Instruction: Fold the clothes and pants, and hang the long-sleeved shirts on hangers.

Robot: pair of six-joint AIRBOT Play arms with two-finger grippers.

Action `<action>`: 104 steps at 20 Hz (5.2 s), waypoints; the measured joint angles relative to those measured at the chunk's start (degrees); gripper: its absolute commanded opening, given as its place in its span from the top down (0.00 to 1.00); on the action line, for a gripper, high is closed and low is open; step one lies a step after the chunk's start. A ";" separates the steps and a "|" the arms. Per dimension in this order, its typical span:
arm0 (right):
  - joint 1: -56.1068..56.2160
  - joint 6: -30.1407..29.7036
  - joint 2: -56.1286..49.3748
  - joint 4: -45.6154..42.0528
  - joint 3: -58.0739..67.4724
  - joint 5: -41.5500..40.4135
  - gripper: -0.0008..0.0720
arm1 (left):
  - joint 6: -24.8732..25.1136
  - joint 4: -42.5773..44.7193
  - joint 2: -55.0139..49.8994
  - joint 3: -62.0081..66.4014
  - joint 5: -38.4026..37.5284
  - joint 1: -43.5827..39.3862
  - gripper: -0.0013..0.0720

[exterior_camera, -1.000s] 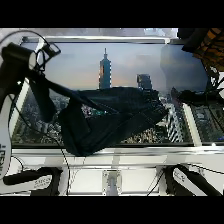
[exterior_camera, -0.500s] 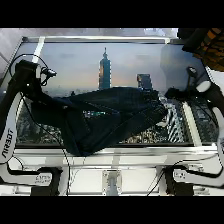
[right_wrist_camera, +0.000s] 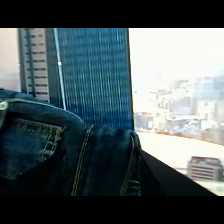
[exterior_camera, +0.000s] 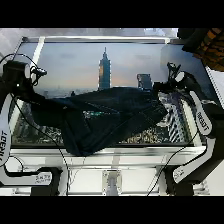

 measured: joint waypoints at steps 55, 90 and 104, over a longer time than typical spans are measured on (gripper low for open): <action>-7.72 7.02 -2.25 -17.03 29.75 23.87 0.45 | 0.39 11.13 -15.30 25.35 44.24 -19.65 0.91; -7.72 5.53 -2.27 -12.94 29.68 27.04 0.45 | -5.84 11.26 -20.87 27.89 28.09 -19.43 0.97; -7.72 3.67 -2.27 -11.98 29.68 31.71 0.45 | -13.92 24.83 -28.11 27.82 22.86 -18.93 0.42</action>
